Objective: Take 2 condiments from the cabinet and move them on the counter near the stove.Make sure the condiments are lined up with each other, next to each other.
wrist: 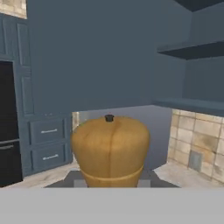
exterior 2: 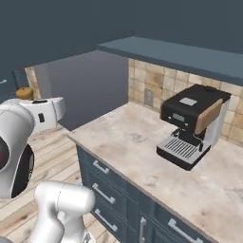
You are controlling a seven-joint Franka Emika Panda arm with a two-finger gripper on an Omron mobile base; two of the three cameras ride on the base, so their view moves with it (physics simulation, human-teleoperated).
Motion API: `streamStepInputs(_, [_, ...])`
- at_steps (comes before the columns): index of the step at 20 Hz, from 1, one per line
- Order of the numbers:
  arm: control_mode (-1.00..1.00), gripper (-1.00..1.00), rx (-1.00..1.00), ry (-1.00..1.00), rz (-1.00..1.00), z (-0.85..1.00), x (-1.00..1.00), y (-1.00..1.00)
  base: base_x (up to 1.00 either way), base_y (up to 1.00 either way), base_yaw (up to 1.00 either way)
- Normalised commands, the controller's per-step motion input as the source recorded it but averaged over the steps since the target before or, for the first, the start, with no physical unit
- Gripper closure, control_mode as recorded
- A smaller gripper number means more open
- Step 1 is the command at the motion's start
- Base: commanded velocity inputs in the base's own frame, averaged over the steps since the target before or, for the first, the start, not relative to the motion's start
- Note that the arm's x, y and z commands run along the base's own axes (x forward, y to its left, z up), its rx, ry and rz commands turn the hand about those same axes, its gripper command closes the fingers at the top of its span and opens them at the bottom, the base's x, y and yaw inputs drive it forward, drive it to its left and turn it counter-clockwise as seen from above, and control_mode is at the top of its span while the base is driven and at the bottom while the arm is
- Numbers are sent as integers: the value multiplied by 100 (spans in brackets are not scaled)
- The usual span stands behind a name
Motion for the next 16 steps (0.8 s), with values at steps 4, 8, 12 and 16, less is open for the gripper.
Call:
streamStepInputs(4, [100, 100, 0, 0, 0, 0, 0, 0, 0, 0, 83])
streamStepInputs(8, [100, 100, 0, 0, 0, 0, 0, 0, 0, 14, 83])
streamStepInputs(12, [100, 100, 0, 0, 0, 0, 0, 0, -19, 29, 71])
streamStepInputs(16, [100, 100, 0, 0, 0, 0, 0, 0, -32, 42, 58])
